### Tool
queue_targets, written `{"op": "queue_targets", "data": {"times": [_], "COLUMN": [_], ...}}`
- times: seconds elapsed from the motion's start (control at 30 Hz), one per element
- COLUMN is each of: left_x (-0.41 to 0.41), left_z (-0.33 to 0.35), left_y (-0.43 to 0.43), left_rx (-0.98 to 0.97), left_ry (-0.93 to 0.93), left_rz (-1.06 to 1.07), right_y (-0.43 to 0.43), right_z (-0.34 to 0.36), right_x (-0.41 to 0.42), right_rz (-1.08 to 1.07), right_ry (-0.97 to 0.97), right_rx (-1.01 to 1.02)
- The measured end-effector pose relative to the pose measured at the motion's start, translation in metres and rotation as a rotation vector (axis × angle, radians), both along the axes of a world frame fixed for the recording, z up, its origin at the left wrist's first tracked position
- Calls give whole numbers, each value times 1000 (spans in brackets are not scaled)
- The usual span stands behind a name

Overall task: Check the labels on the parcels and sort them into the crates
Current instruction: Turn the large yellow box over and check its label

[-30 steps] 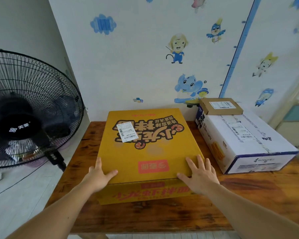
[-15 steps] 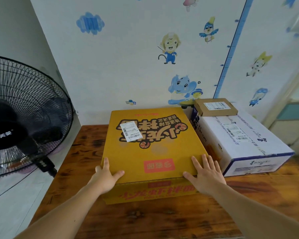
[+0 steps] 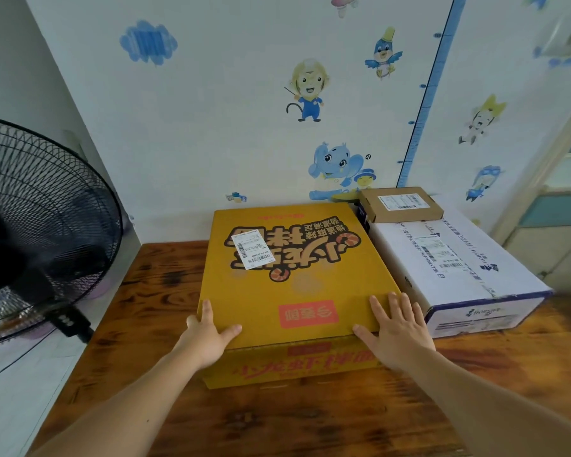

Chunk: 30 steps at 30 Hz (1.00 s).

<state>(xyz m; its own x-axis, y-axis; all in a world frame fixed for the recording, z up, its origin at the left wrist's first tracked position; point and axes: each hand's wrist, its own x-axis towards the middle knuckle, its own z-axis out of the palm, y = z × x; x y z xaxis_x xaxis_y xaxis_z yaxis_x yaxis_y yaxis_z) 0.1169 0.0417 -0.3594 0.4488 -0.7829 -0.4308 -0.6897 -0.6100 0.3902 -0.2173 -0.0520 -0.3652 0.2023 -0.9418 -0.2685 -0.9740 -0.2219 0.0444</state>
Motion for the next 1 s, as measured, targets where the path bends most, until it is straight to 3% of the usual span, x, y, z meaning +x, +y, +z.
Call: {"op": "queue_targets", "data": {"times": [0.8, 0.87, 1.0], "left_x": [-36, -35, -42], "left_z": [6, 8, 11], "left_y": [-40, -37, -41], "left_rx": [32, 67, 75], "left_ry": [-34, -77, -340], "left_rz": [-23, -52, -345], "right_y": [-26, -27, -31], "right_z": [-1, -2, 2], "right_x": [-27, -27, -30], "right_rz": [-78, -71, -72], "right_ry": [-32, -28, -56], "right_rx": [23, 25, 3]}}
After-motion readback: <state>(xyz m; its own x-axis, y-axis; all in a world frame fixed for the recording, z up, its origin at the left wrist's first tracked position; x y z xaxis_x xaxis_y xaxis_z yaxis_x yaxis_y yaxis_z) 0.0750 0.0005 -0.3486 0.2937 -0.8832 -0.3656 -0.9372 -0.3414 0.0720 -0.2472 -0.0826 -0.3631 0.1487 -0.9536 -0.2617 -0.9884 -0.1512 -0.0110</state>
